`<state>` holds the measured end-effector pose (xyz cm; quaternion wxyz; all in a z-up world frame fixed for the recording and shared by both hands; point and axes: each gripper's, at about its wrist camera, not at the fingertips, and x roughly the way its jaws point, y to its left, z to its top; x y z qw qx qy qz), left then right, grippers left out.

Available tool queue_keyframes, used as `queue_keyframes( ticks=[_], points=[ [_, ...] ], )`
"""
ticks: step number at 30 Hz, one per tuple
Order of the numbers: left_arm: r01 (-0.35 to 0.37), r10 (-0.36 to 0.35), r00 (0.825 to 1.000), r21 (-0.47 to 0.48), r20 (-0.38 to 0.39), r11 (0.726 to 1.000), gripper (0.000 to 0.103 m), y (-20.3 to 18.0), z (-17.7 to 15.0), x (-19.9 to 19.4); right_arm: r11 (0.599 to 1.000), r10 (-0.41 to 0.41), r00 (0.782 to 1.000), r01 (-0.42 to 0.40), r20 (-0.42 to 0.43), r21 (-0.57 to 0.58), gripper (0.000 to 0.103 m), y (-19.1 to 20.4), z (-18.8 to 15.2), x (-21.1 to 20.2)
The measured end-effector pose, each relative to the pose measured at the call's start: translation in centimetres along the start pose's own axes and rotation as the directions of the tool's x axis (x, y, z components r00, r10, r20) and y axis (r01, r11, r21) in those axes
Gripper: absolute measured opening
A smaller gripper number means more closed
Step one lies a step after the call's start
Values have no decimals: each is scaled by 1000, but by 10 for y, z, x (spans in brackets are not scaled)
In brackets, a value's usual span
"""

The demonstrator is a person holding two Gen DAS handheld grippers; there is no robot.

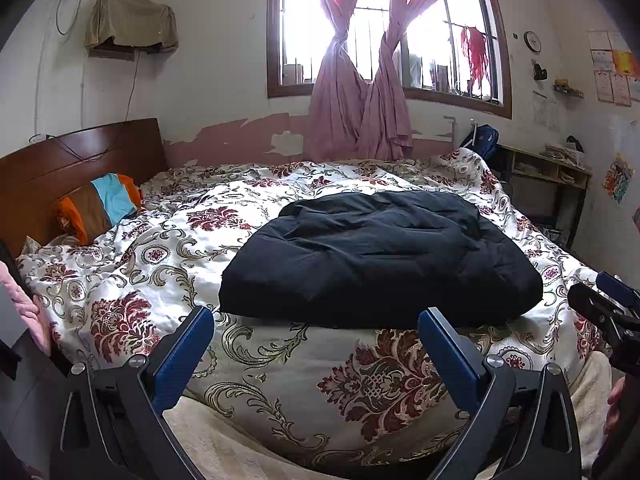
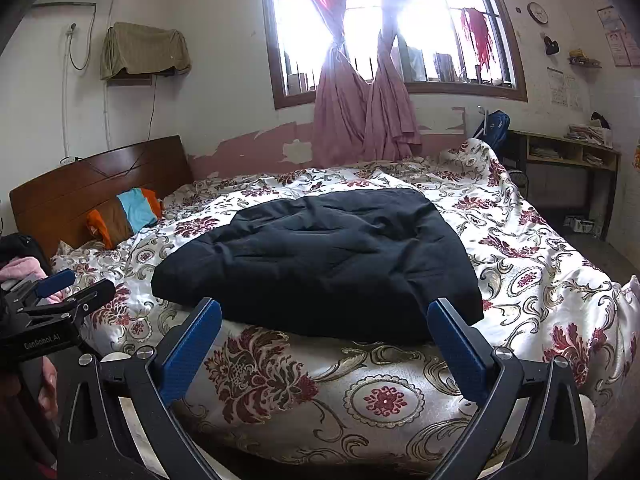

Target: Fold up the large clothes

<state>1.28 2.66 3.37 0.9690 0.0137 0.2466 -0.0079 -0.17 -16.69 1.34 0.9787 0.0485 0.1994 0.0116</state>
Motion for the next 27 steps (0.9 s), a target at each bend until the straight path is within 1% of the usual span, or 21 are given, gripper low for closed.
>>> queue_keyframes(
  ticks=[13,18,24,27],
  points=[
    [0,0,1000,0,0,1000,103,0,-1,0,1000,-1,1000,1,-1,1,101,1,0,0],
    [33,-33,999,-7,-12,999,103,-4,2,0,1000,2,1000,-2,-3,2,101,2,-1,0],
    [5,-5,999,-21,-37,1000,103,-5,3,5,1000,8,1000,-8,-14,1,101,2,-3,3],
    [-1,0,999,-28,-45,1000,103,-9,-2,5,1000,11,1000,-11,-20,5,101,0,-3,7]
  ],
)
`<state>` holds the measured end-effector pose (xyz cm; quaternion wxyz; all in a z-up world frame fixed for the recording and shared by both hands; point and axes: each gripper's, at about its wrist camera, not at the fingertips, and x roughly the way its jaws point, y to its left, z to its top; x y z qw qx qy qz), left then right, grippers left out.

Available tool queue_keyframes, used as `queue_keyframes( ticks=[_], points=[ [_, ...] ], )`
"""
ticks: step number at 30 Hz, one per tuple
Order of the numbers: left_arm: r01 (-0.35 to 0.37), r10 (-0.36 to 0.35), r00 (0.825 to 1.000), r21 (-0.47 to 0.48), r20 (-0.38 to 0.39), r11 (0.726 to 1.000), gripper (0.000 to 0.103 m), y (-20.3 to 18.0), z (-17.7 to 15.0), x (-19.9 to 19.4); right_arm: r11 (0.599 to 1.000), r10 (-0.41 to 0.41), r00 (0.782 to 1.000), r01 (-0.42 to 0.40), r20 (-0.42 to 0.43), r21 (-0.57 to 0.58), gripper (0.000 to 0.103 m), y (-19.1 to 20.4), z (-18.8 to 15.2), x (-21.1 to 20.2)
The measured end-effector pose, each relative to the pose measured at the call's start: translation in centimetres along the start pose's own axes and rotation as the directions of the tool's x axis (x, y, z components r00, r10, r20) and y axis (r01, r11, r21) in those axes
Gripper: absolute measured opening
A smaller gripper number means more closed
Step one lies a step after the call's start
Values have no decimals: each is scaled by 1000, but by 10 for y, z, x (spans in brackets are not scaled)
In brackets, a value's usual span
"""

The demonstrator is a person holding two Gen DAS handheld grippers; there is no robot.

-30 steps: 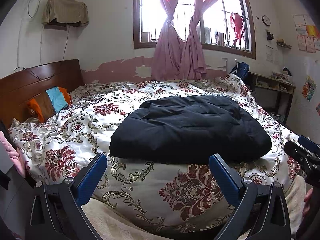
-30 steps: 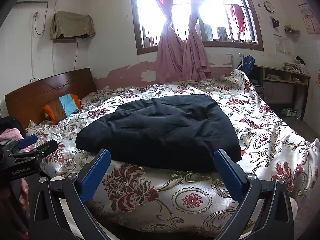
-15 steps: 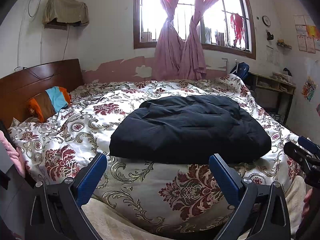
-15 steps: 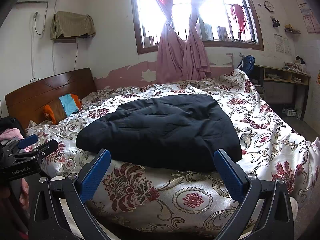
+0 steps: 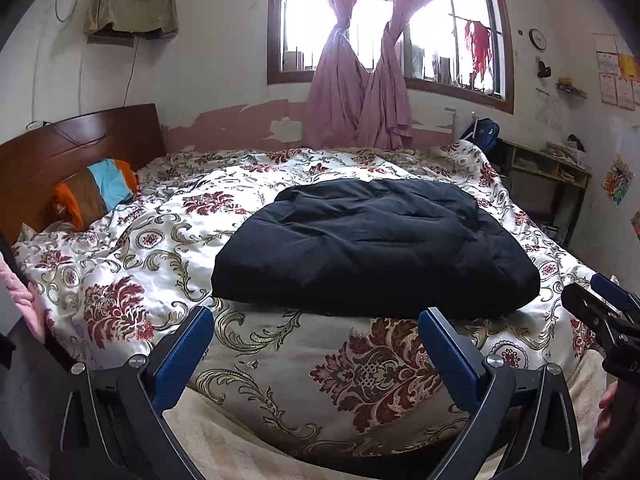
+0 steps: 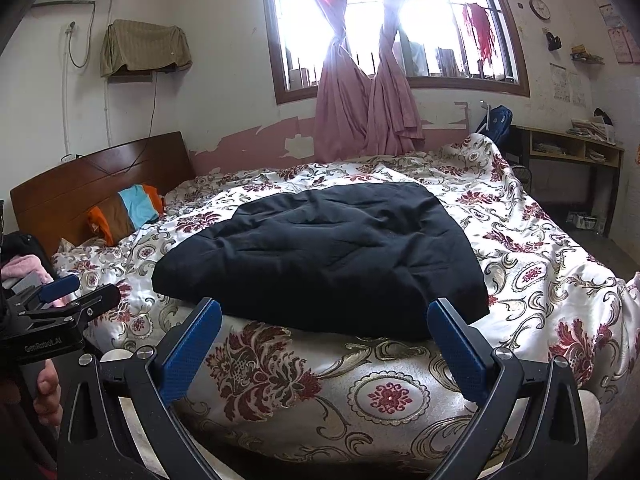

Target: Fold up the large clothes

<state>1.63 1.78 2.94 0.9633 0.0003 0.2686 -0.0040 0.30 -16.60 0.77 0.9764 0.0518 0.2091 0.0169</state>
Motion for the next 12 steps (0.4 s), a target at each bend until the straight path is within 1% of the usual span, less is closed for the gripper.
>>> queue_keyframes(
  ticks=[12],
  points=[
    [-8,8,1000,10,-28,1000,103,-10,-4,13,1000,10,999,-9,-39,9,101,-4,-3,18]
  ],
)
